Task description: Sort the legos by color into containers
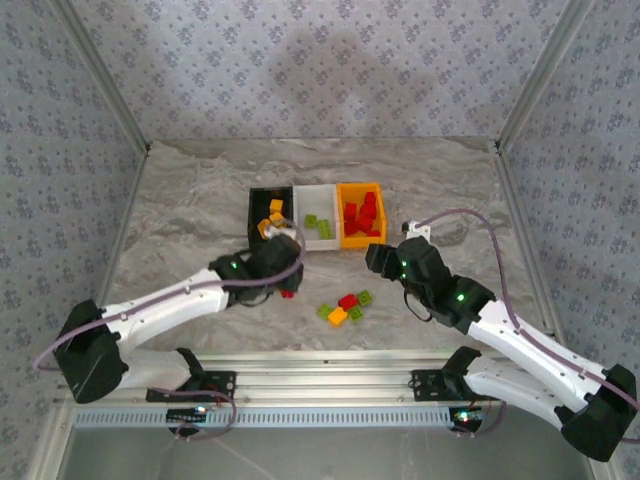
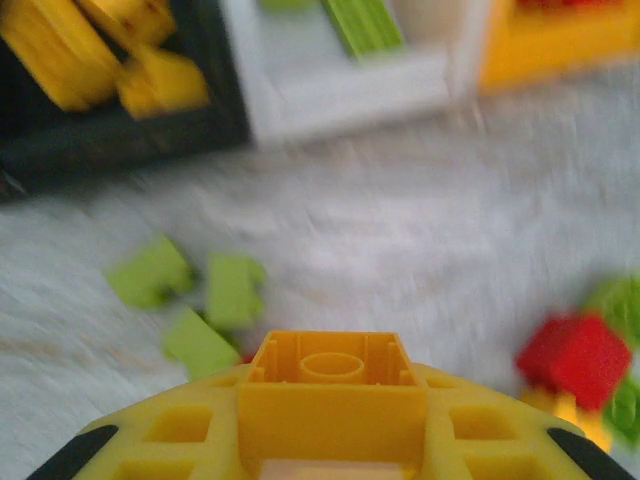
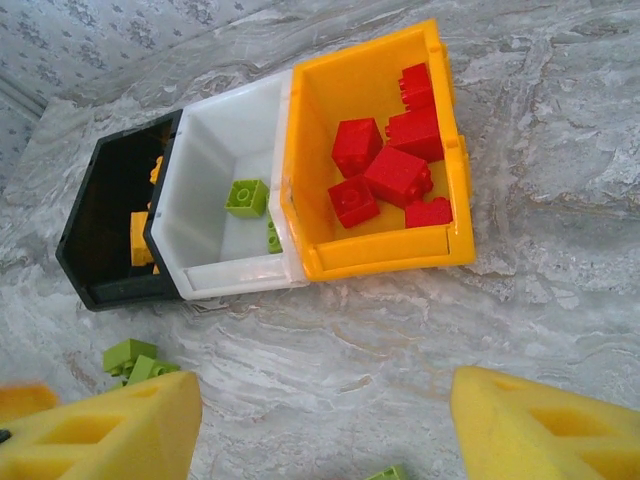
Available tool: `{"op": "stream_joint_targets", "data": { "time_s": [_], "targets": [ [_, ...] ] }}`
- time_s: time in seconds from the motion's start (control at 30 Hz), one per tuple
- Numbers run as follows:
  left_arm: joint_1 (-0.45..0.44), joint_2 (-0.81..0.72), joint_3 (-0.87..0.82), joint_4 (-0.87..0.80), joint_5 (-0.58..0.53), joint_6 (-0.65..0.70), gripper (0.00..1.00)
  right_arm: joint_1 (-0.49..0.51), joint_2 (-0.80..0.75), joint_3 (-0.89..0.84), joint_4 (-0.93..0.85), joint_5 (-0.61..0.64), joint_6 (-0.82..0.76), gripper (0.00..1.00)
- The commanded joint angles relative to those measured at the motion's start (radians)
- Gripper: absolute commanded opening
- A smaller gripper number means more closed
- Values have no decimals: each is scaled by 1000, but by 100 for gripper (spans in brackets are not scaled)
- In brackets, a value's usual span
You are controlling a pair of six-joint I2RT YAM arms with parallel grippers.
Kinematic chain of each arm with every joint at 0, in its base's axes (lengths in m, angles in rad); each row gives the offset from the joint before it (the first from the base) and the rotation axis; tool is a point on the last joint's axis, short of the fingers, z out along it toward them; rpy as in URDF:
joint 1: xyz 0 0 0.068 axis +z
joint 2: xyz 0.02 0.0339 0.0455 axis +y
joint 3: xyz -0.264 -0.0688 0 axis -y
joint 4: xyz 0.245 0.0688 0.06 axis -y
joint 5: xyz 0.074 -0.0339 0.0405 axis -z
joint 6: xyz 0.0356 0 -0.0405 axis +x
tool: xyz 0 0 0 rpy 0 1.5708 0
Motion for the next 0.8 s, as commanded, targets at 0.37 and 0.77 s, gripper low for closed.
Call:
{"op": "stream_joint_targets", "data": {
  "time_s": [0.37, 0.77],
  "targets": [
    [343, 496, 447, -46, 99, 111, 33, -17, 4, -8, -74, -1, 56, 68],
    [328, 416, 536, -52, 143, 111, 92, -18, 65, -24, -105, -87, 73, 71]
  ]
}}
